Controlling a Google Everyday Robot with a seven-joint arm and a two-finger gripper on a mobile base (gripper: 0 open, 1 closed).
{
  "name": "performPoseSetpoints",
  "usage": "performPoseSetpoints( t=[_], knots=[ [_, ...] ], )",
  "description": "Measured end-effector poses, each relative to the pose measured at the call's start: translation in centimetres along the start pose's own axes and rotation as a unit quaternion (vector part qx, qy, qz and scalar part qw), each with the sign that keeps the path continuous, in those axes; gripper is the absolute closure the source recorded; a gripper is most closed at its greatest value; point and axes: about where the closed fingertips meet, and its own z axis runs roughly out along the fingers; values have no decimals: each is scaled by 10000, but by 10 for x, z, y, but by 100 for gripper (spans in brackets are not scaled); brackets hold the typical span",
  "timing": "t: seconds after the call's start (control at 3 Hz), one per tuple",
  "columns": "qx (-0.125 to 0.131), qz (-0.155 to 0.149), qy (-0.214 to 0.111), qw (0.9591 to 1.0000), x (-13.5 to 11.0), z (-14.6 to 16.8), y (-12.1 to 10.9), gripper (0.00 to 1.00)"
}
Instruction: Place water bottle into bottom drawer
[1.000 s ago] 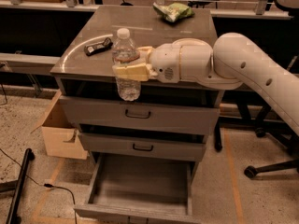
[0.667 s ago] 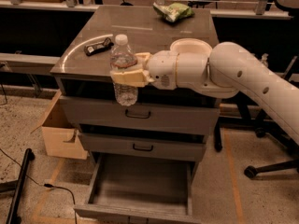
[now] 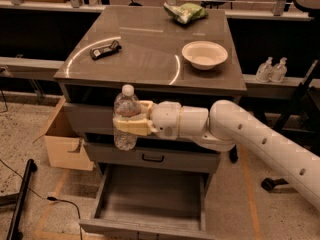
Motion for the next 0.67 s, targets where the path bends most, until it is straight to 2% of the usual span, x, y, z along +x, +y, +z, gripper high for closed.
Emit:
performPoseSetpoints(
  t=[0.33,0.67],
  knots=[
    [-344,-280,22,9990,52,13,11,100],
    [-577,-664,330,9956,116,20,19,100]
  ],
)
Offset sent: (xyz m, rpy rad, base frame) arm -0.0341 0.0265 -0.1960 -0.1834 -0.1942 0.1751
